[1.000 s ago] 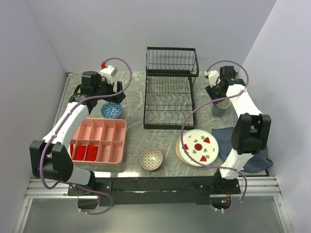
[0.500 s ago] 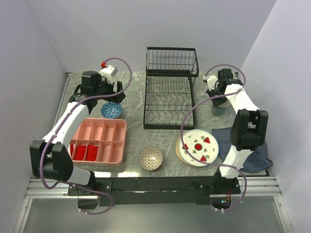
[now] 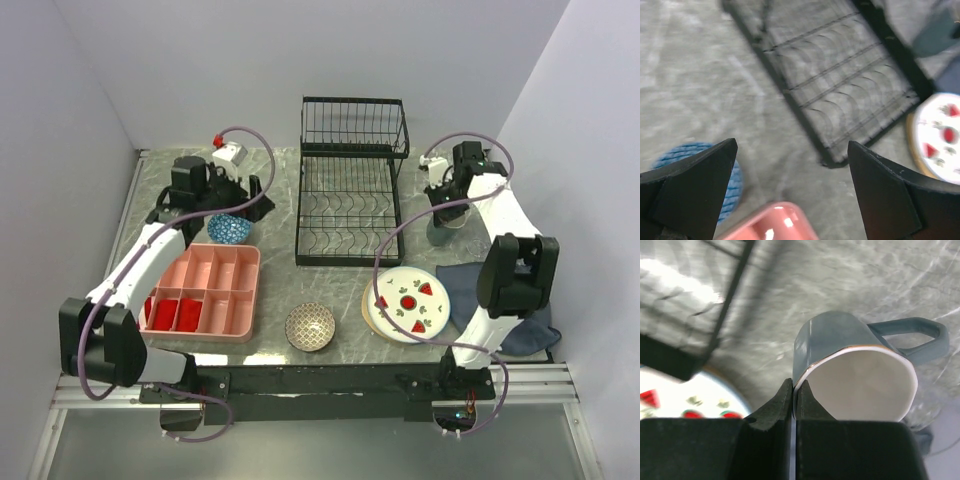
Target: Load the mixed dishes into the dish rack
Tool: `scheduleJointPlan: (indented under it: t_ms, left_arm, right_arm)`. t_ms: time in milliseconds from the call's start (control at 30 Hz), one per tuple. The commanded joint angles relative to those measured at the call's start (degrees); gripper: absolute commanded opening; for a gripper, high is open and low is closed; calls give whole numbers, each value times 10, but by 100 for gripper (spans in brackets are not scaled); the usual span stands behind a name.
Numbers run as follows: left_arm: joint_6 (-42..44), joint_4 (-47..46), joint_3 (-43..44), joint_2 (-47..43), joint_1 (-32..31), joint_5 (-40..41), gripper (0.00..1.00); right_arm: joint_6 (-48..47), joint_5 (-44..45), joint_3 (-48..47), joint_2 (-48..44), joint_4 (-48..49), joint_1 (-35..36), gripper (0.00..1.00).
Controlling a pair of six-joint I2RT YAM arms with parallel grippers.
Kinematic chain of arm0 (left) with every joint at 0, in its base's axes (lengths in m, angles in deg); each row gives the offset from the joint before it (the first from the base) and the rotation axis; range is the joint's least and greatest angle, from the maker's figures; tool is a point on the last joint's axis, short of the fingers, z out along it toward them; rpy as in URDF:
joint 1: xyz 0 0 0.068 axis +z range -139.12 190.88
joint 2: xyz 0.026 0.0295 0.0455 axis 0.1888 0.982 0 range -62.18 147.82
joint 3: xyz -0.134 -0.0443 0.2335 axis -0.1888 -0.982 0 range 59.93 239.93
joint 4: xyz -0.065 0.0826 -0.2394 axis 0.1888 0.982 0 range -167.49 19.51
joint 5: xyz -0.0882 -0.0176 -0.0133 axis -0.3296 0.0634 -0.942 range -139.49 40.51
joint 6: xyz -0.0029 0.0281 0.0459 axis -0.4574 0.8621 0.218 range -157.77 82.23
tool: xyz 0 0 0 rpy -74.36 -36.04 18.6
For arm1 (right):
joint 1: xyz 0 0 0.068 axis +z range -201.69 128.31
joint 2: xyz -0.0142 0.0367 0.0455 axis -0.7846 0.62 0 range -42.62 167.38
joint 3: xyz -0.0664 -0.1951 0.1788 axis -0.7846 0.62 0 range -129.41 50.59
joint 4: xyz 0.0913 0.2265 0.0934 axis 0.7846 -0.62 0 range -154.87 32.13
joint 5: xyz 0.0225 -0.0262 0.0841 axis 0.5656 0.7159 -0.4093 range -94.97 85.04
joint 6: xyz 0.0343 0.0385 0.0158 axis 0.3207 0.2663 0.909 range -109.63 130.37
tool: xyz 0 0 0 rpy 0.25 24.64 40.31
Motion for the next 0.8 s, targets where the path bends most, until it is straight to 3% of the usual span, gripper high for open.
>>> scheduleJointPlan:
  t_ms: [0,100,233,267,367,500,667,767]
  left_arm:
    - [-74,-92,-32,-30,-32,-83,99]
    - [-128,-154,-67,-31,-44,-110,99]
    - [-239,-333,-131,-21,-55,-185,99]
    - [-256,-384,-134,-2,-60,-195,100]
    - [-300,-427,-123,37,-74,-226,96]
    - [-432,-525,-122,93,-74,-274,96]
    - [-528,-635,-108,154,-78,-333,96]
    - [-575,-662,-78,194,-78,-380,97]
  right_arm:
    - [27,-72,-50,-107,-18,8,0]
    - [41,-159,-29,-154,-2,12,0]
    - [82,-292,38,-259,96,24,0]
    - [93,-305,48,-271,131,28,0]
    - [142,-363,67,-294,183,53,0]
    - [215,-429,110,-326,260,82,0]
    - [264,-436,213,-394,426,136,0]
    - [260,-446,224,-389,423,154,0]
